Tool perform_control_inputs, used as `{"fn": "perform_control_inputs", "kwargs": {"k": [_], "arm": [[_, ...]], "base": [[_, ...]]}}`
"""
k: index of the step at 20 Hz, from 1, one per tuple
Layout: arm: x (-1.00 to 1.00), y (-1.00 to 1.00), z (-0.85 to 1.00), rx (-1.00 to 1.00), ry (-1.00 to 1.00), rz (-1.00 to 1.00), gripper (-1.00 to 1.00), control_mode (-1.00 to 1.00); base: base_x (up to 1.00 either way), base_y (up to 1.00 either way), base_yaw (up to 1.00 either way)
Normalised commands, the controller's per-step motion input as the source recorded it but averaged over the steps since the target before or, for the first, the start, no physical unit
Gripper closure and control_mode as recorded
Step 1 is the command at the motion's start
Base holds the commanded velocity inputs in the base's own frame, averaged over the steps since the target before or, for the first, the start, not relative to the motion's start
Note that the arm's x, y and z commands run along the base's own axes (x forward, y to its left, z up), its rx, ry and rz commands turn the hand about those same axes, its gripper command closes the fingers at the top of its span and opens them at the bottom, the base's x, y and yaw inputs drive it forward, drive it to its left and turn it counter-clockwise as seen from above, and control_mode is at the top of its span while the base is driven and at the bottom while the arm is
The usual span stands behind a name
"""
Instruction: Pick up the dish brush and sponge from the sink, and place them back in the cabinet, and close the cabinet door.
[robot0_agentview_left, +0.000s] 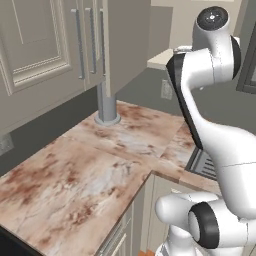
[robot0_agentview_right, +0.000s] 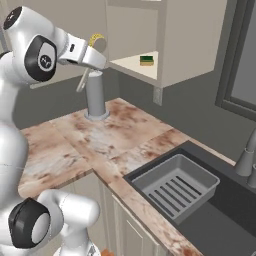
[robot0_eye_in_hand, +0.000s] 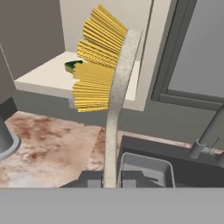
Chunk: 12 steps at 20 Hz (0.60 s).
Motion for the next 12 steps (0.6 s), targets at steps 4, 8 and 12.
{"fn": "perform_control_inputs", "kwargs": {"k": [4, 8, 12], "arm": [[0.17, -0.21, 0.0, 0.0, -0.02, 0.0, 1.0, -1.0], [0.24, -0.11, -0.02, 0.0, -0.04, 0.0, 1.0, -1.0], [0.23, -0.11, -0.01, 0.0, -0.02, 0.0, 1.0, -1.0]], "base": [[0.0, 0.0, 0.0], [0.0, 0.0, 0.0], [0.0, 0.0, 0.0]]}}
